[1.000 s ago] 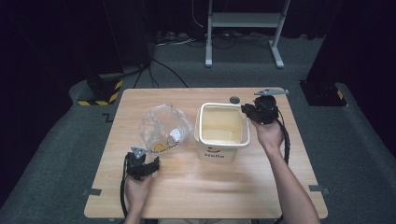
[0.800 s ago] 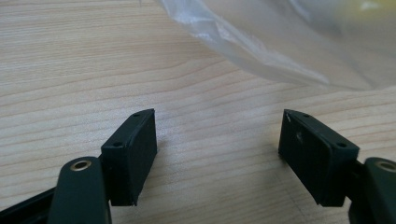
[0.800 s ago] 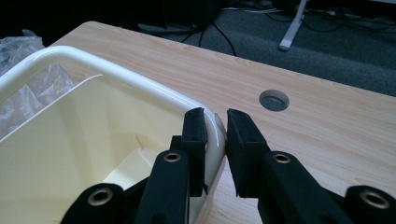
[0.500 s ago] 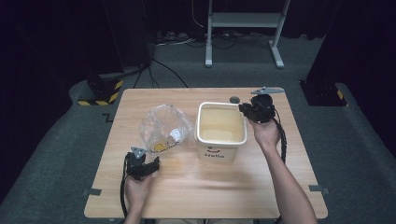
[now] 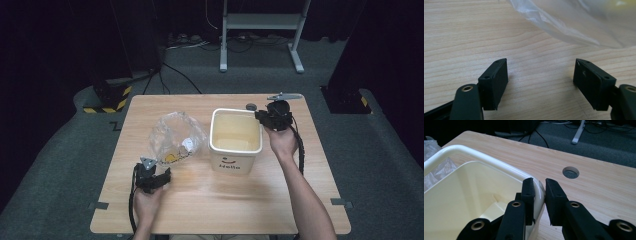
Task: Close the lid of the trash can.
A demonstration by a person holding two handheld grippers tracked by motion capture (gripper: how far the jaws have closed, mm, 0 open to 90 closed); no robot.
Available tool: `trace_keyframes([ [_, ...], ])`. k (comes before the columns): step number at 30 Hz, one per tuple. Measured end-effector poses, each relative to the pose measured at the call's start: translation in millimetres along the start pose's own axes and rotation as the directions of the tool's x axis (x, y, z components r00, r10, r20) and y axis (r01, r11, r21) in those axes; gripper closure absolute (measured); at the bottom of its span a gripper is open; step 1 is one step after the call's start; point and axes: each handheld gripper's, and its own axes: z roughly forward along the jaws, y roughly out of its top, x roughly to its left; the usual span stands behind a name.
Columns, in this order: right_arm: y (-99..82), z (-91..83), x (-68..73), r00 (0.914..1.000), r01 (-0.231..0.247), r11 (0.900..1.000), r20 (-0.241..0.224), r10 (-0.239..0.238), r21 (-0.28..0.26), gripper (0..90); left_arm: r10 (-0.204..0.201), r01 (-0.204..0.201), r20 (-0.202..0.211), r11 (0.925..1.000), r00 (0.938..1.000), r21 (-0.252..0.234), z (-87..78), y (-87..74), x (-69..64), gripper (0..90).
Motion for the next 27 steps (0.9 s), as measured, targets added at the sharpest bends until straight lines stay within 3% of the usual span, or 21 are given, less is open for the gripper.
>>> trace_keyframes([
  [27, -1.8, 9.0, 2.5, 0.9995, -0.019, 0.9997, 0.026, 0.019, 0.013, 78.0, 0.000, 0.000, 0.000, 1.0000, 1.0000, 0.000, 0.0, 0.0, 0.0, 28.1],
])
